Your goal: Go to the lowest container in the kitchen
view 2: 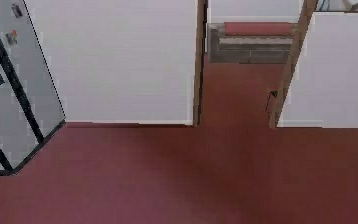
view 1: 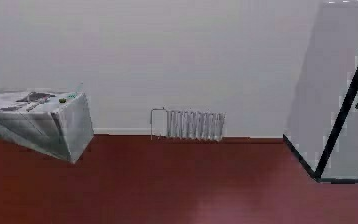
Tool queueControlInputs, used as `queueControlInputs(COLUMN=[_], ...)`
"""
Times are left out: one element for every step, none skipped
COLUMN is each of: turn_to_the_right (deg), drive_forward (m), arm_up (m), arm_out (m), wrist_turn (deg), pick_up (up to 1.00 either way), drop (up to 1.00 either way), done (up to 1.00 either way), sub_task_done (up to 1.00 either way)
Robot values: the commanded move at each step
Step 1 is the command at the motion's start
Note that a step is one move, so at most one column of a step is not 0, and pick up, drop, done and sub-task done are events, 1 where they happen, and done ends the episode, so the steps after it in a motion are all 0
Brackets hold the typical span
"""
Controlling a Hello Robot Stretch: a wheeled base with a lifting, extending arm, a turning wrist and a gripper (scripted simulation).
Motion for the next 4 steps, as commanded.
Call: queueControlInputs(turn_to_the_right=[-45.0,-3.0,0.0,-3.0], drive_forward=[0.0,0.0,1.0,0.0], arm_up=[0.0,0.0,0.0,0.0], arm_out=[0.0,0.0,0.0,0.0], wrist_turn=[0.0,0.0,0.0,0.0], pick_up=[0.0,0.0,0.0,0.0], drop=[0.0,0.0,0.0,0.0], done=[0.0,0.0,0.0,0.0], sub_task_done=[0.0,0.0,0.0,0.0])
